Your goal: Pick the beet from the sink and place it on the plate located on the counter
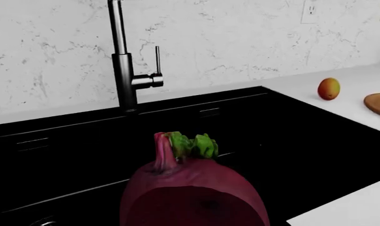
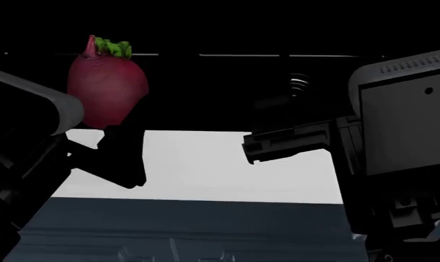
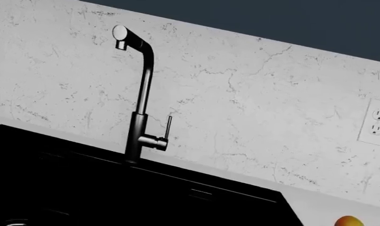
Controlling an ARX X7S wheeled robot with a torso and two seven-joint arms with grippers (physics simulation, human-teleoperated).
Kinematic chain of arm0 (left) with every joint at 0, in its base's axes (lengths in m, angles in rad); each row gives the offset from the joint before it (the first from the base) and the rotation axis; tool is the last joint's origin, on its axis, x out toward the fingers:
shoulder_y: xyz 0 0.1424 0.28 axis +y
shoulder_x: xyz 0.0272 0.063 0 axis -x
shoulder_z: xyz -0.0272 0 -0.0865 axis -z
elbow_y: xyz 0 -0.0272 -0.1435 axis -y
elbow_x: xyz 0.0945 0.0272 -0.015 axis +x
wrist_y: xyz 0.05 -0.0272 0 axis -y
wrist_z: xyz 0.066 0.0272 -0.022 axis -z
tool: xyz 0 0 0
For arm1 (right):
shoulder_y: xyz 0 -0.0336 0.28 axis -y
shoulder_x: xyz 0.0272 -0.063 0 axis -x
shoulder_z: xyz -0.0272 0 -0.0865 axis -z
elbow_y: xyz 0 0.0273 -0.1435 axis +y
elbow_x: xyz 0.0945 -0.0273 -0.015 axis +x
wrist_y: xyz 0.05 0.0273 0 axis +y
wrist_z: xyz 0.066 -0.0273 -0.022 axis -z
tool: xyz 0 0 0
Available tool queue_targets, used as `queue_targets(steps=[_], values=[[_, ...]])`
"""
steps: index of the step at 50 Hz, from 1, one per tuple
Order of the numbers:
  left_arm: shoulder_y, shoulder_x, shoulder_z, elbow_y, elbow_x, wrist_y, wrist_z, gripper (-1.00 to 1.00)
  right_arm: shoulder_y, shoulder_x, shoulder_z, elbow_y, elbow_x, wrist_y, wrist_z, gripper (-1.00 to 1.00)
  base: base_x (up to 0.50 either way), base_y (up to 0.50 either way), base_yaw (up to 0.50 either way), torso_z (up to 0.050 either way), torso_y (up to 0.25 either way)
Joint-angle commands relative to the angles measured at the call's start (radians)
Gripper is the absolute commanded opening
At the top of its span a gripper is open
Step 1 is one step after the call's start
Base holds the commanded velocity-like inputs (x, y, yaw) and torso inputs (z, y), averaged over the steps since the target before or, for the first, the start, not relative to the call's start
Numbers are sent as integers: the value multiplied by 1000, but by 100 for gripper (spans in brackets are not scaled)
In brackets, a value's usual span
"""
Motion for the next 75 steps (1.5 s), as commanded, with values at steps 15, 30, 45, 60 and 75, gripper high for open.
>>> queue_targets(steps=[15,30,45,60,75], values=[[-15,-3,2,5,-8,21,-16,-100,-1,8,-7,-5,3,-3,4,100,0,-500,0,0,0],[6,-6,10,9,14,38,-7,-100,-2,13,-15,-5,9,-5,10,100,0,-500,0,0,1],[-7,-4,10,8,2,31,-10,-100,-2,16,-13,-6,16,-6,14,100,0,-500,0,0,0],[-13,-6,9,10,-3,29,-13,-100,6,19,-11,-12,24,3,17,100,0,-500,0,0,1],[-7,-6,16,7,14,36,-7,-100,1,26,-9,-6,29,-9,22,100,0,-500,0,0,1]])
